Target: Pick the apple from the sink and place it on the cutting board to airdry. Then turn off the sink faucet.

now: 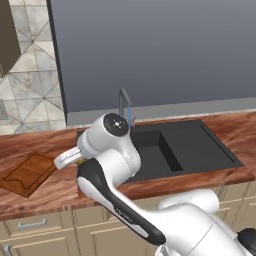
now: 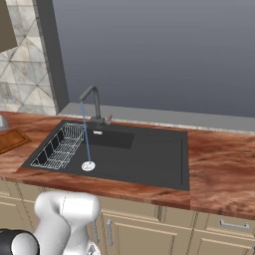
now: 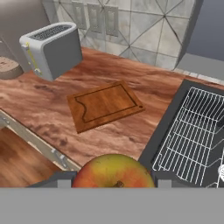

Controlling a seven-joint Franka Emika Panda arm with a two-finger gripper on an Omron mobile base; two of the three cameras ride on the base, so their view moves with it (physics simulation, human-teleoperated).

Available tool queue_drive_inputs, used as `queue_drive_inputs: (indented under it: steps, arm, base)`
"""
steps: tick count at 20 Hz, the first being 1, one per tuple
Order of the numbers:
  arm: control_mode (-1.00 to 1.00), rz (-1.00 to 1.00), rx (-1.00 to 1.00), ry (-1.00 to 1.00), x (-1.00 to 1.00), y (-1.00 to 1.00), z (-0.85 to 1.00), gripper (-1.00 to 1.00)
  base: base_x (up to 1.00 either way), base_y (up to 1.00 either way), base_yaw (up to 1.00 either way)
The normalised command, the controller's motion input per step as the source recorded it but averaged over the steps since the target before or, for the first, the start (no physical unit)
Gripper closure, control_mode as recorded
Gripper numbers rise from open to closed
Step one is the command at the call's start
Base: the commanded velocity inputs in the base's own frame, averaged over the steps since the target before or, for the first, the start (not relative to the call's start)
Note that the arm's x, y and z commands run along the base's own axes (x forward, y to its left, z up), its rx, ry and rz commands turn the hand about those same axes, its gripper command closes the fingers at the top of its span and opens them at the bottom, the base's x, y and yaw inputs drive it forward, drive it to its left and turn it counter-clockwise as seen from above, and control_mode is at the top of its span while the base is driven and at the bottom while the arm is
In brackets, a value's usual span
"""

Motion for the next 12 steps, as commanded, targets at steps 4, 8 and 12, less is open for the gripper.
queue_drive_inputs:
  steps: [4, 8, 12]
  arm:
    - [-1.0, 0.0, -0.02, -0.03, 0.25, 0.5, -0.21, 1.0]
    - [-1.0, 0.0, 0.0, 0.0, 0.35, 0.41, -0.32, 1.0]
    - [-1.0, 0.0, 0.0, 0.0, 0.33, 0.26, -0.27, 1.0]
  base:
    - [0.0, 0.0, 0.0]
    - [0.0, 0.0, 0.0]
    - [0.0, 0.0, 0.0]
